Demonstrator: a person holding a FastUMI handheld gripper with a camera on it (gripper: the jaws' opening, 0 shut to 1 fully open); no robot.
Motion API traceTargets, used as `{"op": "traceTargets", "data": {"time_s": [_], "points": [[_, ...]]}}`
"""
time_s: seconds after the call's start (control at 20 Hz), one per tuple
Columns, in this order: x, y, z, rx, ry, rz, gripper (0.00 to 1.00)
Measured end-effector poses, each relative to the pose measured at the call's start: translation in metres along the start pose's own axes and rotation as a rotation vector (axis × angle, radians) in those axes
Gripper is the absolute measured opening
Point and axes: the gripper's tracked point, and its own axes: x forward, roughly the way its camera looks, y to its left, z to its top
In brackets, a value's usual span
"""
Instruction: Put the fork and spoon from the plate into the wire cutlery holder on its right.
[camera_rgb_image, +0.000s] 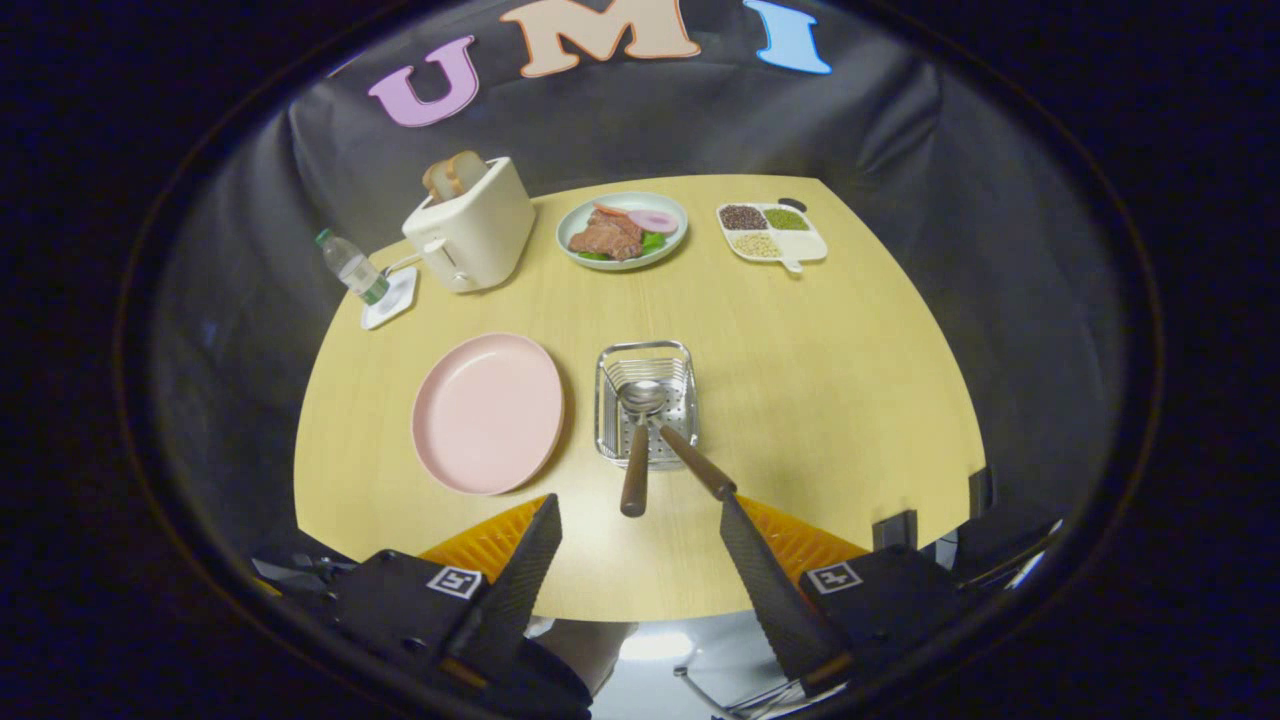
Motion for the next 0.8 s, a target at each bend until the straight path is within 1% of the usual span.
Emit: {"op": "traceTargets", "data": {"time_s": [0.2, 0.4, 0.5, 0.6, 0.7, 0.8], "points": [[-0.014, -0.003, 0.01, 0.035, -0.07, -0.002, 0.77], [-0.038, 0.007, 0.031, 0.055, -0.247, 0.029, 1.0], [-0.053, 0.014, 0.041, 0.074, -0.342, 0.041, 1.0], [-0.074, 0.022, 0.06, 0.087, -0.463, 0.048, 1.0], [-0.103, 0.033, 0.079, 0.091, -0.59, 0.064, 1.0], [-0.134, 0.038, 0.096, 0.077, -0.708, 0.057, 1.0]]}}
